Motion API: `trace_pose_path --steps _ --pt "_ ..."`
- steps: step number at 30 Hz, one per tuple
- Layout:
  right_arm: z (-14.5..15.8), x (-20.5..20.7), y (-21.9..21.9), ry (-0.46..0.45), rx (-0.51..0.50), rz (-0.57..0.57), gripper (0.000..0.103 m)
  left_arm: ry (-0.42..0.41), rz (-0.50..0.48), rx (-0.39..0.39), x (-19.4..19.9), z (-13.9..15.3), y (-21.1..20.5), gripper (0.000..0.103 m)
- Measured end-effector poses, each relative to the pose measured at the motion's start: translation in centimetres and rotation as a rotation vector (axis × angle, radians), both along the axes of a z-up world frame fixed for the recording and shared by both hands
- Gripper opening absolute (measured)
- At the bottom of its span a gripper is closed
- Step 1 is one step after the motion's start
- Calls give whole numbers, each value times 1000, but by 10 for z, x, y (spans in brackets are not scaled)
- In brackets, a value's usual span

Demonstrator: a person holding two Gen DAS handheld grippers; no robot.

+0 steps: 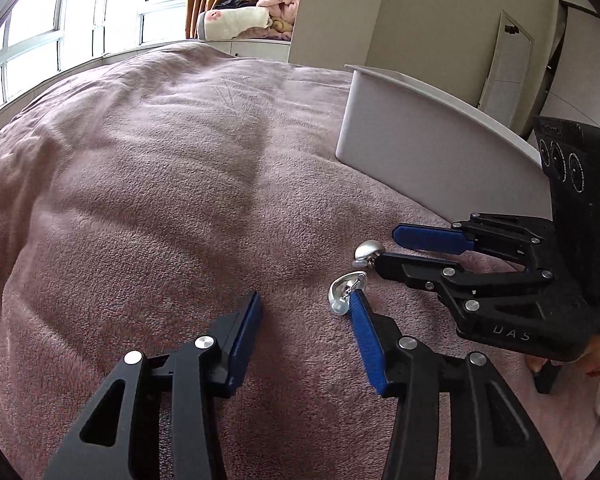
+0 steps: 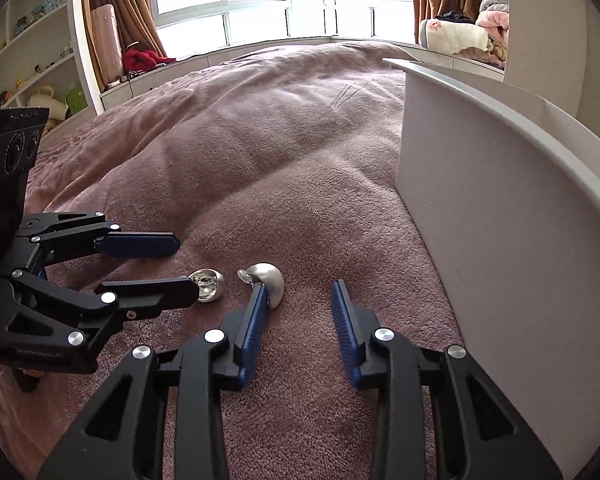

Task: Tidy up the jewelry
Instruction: 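Grasp silver heart earring with left tool while right tool grasps silver ball earring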

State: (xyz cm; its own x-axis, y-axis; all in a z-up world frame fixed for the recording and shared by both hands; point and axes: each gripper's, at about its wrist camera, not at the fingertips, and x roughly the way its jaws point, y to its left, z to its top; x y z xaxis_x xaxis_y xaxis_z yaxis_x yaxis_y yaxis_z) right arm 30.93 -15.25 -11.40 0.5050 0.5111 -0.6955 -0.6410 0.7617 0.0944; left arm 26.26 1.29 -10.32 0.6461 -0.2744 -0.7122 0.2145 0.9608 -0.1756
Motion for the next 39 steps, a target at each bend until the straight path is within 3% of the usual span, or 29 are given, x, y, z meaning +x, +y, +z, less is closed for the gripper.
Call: trace_pose_path --steps 3,5,9,13,14,16,18,20,30,39 --pt "1 1 -2 10 15 -1 14 7 9 -11 1 -2 2 32" --pt "1 2 -2 8 18 1 13 8 -2 -23 0 -2 2 16" --pt "3 1 -3 5 25 1 7 7 -12 -8 -1 -2 -2 12" --pt "5 1 -4 1 21 -11 9 -4 8 -18 -5 1 -1 13" --pt "6 1 -5 1 23 -10 9 -13 21 -24 -7 2 1 18" --pt "7 0 -5 -5 23 -13 16 -40 27 -45 -13 5 4 28" --pt "8 -1 -6 -15 23 -13 37 -60 27 -58 -15 9 6 35" --pt "10 -3 -6 -23 28 -6 42 -70 10 -73 -16 12 6 37" --pt "12 -5 2 -18 29 36 41 -60 -129 -8 -15 10 -22 37" --pt "5 -2 7 -8 -4 41 40 -24 -112 24 3 0 -25 37"
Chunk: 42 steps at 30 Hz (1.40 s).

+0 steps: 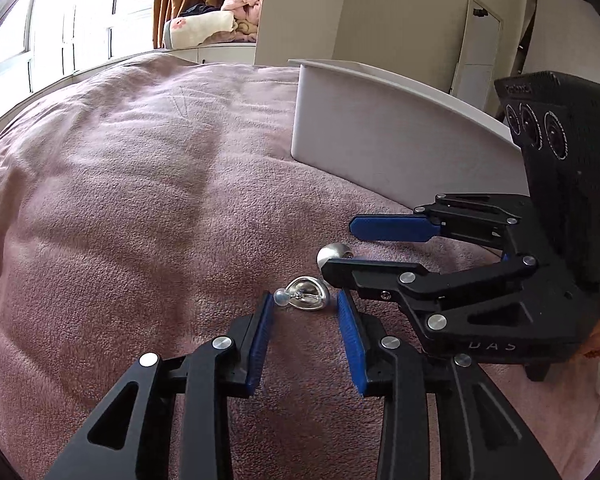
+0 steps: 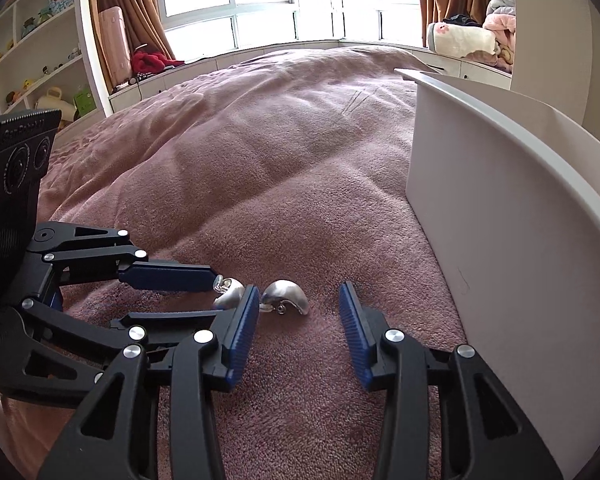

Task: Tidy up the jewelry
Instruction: 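Grasp silver heart earring with left tool while right tool grasps silver ball earring, then lower both silver earrings into the white bin and open both tools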

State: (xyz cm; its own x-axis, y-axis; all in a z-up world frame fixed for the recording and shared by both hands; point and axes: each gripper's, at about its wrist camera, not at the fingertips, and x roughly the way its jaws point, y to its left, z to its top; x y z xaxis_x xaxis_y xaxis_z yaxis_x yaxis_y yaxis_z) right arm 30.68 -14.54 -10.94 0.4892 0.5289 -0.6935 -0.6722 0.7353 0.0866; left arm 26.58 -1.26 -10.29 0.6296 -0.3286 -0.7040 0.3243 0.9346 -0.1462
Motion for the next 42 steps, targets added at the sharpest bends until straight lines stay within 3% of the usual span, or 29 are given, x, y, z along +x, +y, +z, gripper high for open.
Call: trace_pose_path --steps 5,17,24,33,42 --pt "-3 1 0 13 1 10 26 3 15 5 6 -3 0 33" --pt "-2 0 -2 12 13 7 25 -12 21 17 2 -2 -1 33" --pt "16 -2 -7 -13 63 -5 25 -48 50 32 -6 16 1 33" --pt "78 -16 -23 -113 176 -16 25 -134 110 18 -14 72 14 33" --pt "154 -32 -77 -219 284 -89 25 -255 38 44 -16 154 -15 33"
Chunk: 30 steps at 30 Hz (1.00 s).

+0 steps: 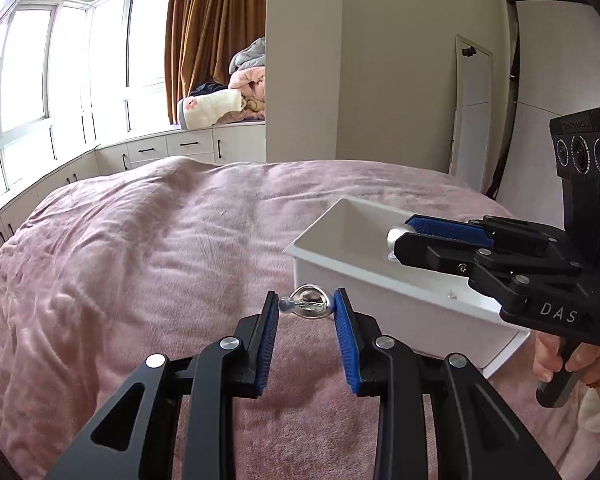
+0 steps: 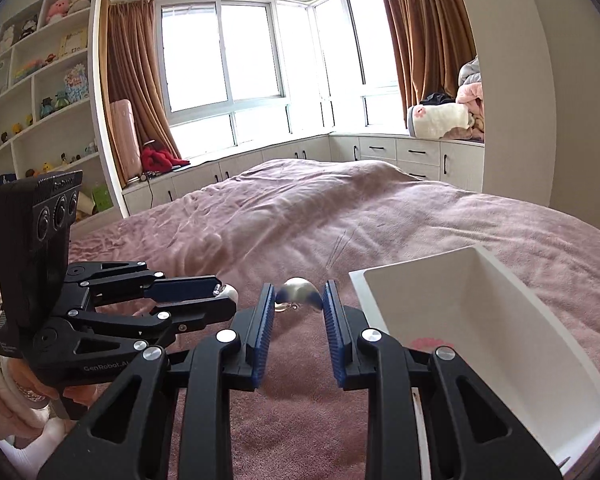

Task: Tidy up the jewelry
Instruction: 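Lower both silver earrings into the white bin and open both tools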

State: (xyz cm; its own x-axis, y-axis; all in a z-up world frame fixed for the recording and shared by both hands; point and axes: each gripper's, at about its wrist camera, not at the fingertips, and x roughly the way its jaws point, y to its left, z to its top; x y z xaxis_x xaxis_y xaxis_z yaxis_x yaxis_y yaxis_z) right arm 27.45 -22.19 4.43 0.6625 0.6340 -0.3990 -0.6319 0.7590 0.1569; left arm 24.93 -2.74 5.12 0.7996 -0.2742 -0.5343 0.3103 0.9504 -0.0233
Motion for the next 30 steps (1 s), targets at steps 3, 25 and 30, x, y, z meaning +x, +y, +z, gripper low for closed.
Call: trace_pose_path --steps 3,25,30 --pt "18 -5 -22 -29 4 -54 25 -23 -33 23 6 25 -16 33" --pt "35 4 -131 35 -149 -321 25 244 -139 101 115 45 -159 33" --pt "9 20 -120 98 -231 -320 25 344 -122 127 130 12 -172 33"
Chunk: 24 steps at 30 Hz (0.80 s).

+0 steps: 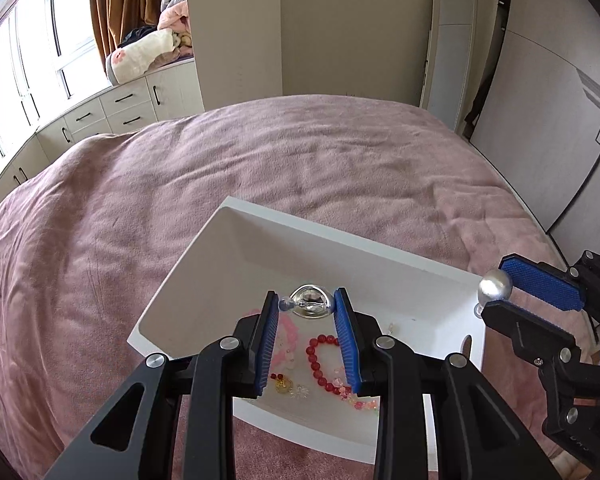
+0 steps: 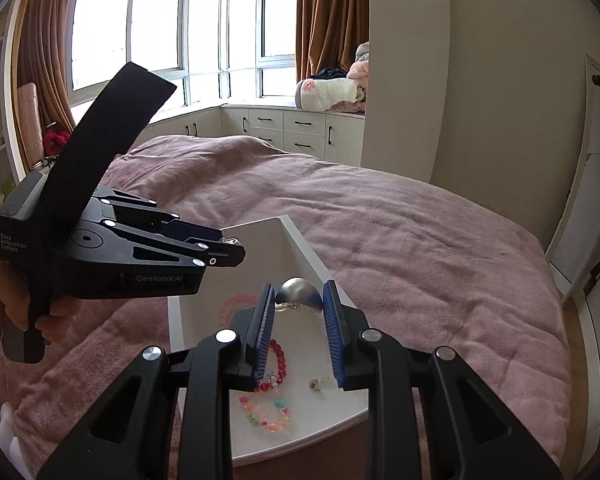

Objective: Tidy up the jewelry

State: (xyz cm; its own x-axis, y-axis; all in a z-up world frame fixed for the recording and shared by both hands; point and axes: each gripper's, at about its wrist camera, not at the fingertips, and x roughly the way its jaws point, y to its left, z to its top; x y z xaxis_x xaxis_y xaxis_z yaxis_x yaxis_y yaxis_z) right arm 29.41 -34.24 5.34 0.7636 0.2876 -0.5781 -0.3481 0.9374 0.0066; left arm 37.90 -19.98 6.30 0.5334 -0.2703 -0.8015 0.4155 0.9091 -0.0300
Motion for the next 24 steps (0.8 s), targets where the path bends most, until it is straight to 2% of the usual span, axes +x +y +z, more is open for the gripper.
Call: trace_pose_path --steps 8,9,10,11,12,13,18,22,24 --pt "-25 11 19 90 -73 18 25 72 45 10 6 -41 15 33" --pt "-26 12 20 91 -80 13 29 65 52 20 5 -43 17 34" --pt "-27 12 21 93 -88 9 35 57 59 28 4 -43 18 38" --pt "-27 12 22 83 -98 -1 52 44 67 33 3 -43 20 53" --pt "-27 11 23 72 -107 -9 62 26 77 32 1 -41 22 61" --pt "-27 10 24 68 -113 -13 63 8 82 22 0 -38 25 69" --pt "-24 12 22 60 -87 -23 66 -79 108 -39 -9 -18 44 70" --pt "-14 6 21 29 -69 -28 72 -175 168 -79 -22 5 64 80" --pt "-7 2 23 7 -70 -35 83 -224 188 -84 -32 15 72 84"
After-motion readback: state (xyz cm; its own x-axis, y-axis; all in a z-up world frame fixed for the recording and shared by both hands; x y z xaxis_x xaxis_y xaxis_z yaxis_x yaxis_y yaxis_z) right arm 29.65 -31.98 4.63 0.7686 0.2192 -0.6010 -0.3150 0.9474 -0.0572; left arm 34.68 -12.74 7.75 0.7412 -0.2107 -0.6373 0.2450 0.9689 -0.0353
